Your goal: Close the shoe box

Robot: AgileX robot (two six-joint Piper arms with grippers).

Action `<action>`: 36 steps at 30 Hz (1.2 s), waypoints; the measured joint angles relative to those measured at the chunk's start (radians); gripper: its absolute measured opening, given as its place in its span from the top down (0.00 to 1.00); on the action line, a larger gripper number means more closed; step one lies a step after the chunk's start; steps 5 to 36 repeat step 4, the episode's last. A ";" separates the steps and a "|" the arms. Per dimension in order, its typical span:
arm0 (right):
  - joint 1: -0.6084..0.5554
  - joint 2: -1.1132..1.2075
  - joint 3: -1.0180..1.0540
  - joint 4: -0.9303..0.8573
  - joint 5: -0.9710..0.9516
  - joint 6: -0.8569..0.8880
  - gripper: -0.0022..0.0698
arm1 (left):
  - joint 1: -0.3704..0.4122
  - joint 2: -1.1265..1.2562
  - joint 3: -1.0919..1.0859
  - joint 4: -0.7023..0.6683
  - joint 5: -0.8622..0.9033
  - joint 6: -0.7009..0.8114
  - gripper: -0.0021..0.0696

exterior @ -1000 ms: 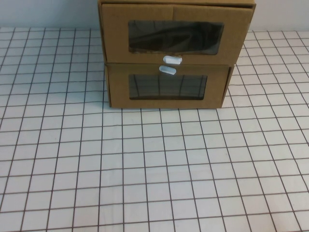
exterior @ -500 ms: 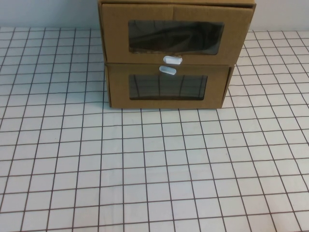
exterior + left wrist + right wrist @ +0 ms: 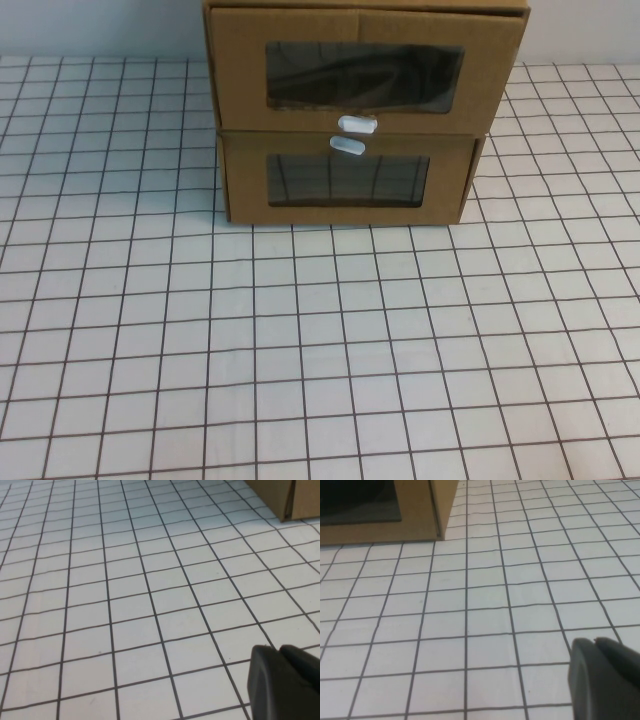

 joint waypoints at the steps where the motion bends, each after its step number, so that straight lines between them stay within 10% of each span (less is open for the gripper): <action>1: 0.000 0.000 0.000 0.000 0.000 0.000 0.99 | 0.000 0.000 0.000 0.000 0.000 0.000 0.98; 36: 0.000 0.000 0.000 0.000 -0.002 0.000 0.99 | 0.000 0.000 0.000 0.000 0.000 0.000 0.98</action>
